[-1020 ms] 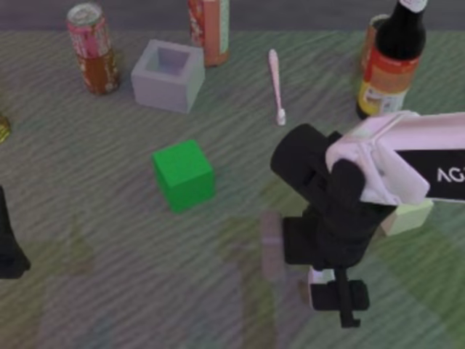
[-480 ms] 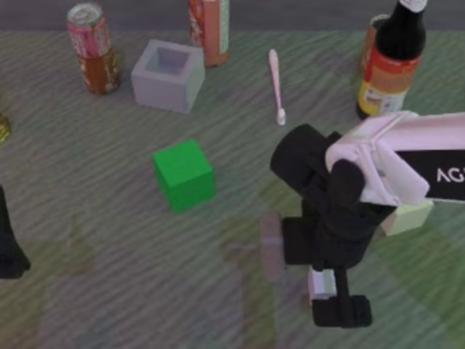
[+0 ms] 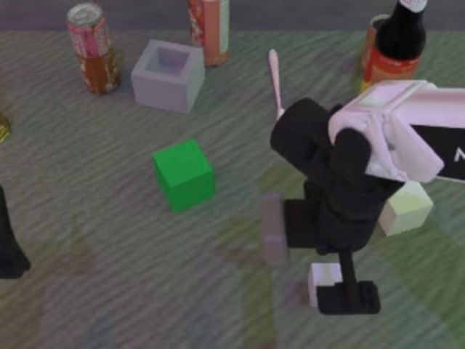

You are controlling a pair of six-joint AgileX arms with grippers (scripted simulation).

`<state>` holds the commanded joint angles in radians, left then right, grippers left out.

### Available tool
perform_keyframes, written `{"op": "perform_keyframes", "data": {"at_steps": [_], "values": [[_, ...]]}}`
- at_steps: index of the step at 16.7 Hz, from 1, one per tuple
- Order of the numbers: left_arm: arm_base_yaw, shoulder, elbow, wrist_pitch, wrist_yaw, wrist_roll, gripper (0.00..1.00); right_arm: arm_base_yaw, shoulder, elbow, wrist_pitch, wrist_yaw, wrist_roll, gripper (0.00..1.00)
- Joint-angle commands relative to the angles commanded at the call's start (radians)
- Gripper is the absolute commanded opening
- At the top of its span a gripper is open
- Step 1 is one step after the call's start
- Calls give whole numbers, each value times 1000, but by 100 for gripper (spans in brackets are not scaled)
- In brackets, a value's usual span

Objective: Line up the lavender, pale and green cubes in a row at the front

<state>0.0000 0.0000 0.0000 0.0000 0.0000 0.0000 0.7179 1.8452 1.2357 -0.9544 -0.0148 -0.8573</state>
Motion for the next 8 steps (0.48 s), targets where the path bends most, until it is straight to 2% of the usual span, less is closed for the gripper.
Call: {"op": "perform_keyframes", "data": {"at_steps": [3, 8], "values": [[0, 0, 0, 0, 0, 0, 100, 2, -42, 58, -94, 0, -2, 100], [0, 0, 0, 0, 0, 0, 100, -1, -46, 64, -104, 0, -2, 100]]}}
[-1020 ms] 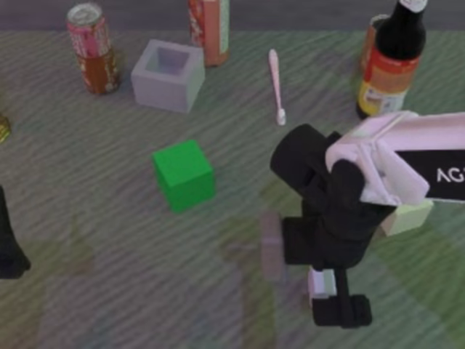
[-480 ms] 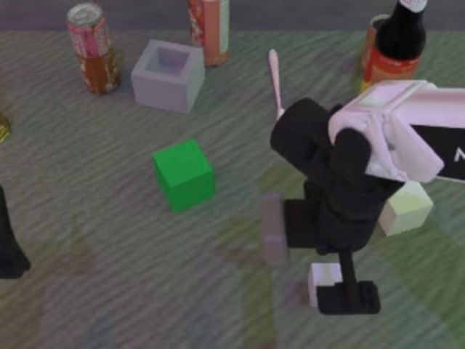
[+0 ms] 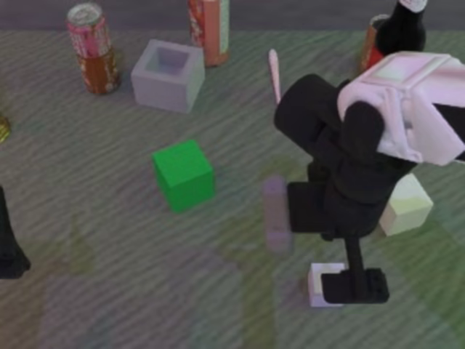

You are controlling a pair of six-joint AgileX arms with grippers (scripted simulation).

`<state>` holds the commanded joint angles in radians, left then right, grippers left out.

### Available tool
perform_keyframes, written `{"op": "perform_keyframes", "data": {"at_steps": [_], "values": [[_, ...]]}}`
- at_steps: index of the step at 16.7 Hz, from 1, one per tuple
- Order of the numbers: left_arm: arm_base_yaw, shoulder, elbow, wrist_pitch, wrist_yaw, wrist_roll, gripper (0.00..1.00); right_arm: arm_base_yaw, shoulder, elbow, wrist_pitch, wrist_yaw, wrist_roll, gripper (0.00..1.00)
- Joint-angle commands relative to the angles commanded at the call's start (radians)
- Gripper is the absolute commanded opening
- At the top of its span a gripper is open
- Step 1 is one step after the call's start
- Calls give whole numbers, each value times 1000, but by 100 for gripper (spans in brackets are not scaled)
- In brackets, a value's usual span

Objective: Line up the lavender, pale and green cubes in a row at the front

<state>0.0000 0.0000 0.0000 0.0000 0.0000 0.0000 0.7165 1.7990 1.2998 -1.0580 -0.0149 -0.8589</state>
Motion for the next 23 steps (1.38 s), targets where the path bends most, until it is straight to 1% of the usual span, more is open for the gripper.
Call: {"op": "perform_keyframes", "data": {"at_steps": [2, 5, 8, 13, 15, 18, 23], "values": [[0, 0, 0, 0, 0, 0, 100, -7, 5, 6, -2, 0, 14, 100], [0, 0, 0, 0, 0, 0, 100, -60, 35, 41, -11, 2, 113, 100], [0, 0, 0, 0, 0, 0, 100, -151, 81, 89, -25, 6, 286, 100], [0, 0, 0, 0, 0, 0, 100, -325, 158, 170, -47, 13, 654, 100], [0, 0, 0, 0, 0, 0, 100, -383, 176, 196, -49, 15, 754, 100], [0, 0, 0, 0, 0, 0, 100, -430, 185, 218, -47, 16, 823, 100], [0, 0, 0, 0, 0, 0, 100, -428, 183, 213, -43, 16, 825, 100]]}}
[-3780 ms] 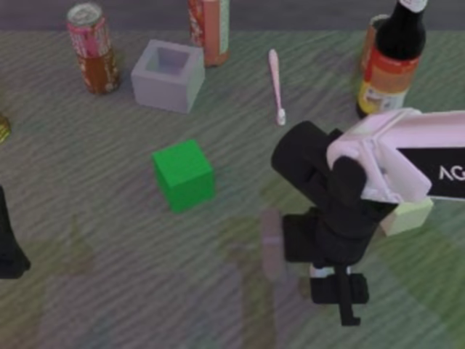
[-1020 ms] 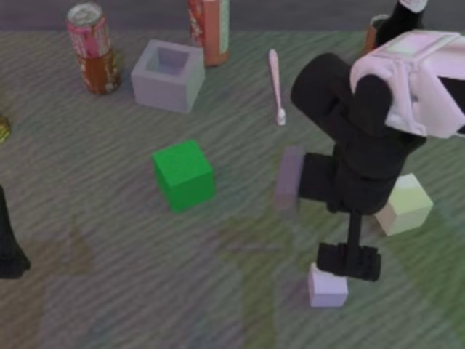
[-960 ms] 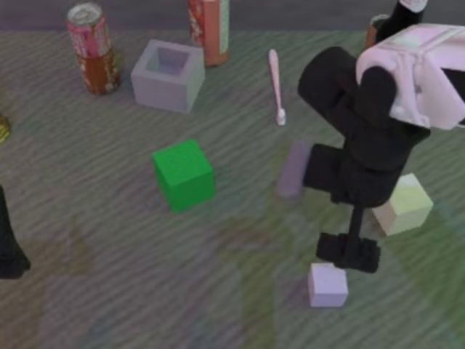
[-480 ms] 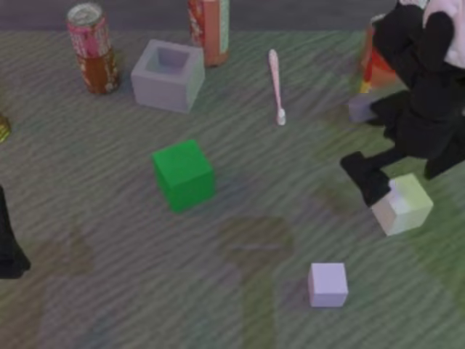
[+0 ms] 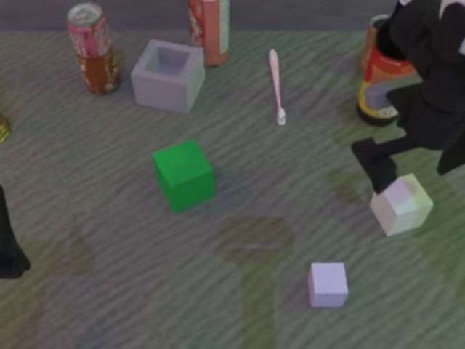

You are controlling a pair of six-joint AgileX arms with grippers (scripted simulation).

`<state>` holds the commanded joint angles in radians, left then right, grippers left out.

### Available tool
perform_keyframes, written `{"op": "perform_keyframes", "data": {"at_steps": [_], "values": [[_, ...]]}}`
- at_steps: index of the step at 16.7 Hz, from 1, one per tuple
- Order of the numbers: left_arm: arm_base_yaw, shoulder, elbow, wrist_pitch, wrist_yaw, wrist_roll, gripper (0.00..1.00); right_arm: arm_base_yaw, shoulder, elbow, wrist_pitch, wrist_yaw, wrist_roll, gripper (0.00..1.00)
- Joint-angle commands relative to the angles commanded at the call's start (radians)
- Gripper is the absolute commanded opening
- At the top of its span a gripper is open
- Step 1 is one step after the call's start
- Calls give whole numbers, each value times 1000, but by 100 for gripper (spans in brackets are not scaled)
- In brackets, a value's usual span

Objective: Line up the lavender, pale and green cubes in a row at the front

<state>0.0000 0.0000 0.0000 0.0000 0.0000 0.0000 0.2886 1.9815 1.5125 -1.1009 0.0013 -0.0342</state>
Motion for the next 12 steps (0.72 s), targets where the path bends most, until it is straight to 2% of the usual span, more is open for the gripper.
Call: {"op": "perform_keyframes", "data": {"at_steps": [3, 8, 12], "values": [[0, 0, 0, 0, 0, 0, 100, -3, 29, -44, 69, 0, 3, 100], [0, 0, 0, 0, 0, 0, 100, -2, 112, -158, 277, 1, 4, 100], [0, 0, 0, 0, 0, 0, 100, -2, 132, -183, 315, 1, 5, 100]]}}
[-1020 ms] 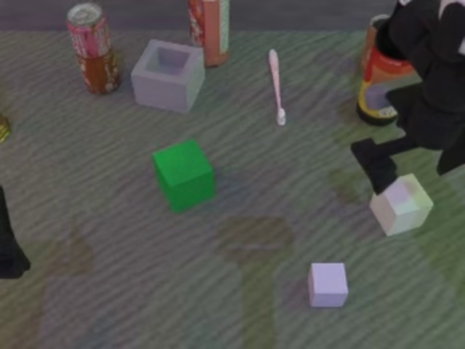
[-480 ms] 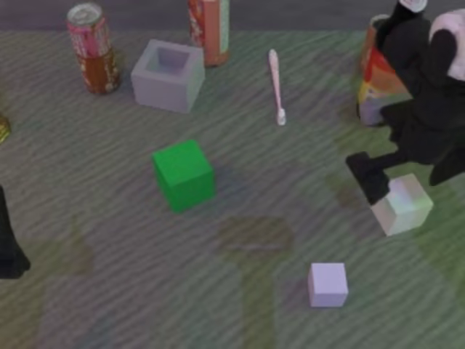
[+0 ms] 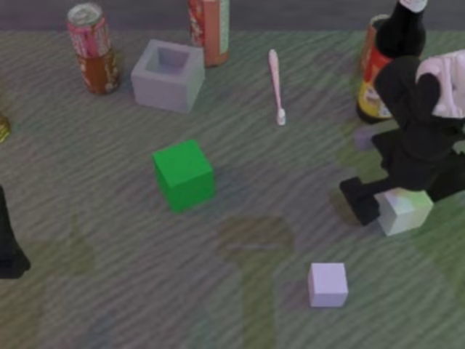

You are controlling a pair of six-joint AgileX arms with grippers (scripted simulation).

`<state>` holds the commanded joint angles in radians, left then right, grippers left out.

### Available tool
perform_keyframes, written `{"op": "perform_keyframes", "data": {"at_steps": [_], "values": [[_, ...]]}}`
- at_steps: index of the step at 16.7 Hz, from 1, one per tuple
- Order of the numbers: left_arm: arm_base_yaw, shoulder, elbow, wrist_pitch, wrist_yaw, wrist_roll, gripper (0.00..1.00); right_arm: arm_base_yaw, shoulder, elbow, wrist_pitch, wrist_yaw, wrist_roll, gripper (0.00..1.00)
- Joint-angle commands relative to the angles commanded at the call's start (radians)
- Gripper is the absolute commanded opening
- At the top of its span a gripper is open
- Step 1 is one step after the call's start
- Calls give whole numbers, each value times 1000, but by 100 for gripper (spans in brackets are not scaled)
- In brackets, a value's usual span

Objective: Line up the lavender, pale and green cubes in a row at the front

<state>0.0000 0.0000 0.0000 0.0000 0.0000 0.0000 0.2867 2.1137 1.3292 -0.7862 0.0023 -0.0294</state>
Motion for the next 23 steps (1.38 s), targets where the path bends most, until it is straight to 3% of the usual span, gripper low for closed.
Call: {"op": "perform_keyframes", "data": {"at_steps": [2, 15, 23], "values": [[0, 0, 0, 0, 0, 0, 100, 0, 0, 0, 0, 0, 0, 100], [0, 0, 0, 0, 0, 0, 100, 0, 0, 0, 0, 0, 0, 2], [0, 0, 0, 0, 0, 0, 100, 0, 0, 0, 0, 0, 0, 0]]}}
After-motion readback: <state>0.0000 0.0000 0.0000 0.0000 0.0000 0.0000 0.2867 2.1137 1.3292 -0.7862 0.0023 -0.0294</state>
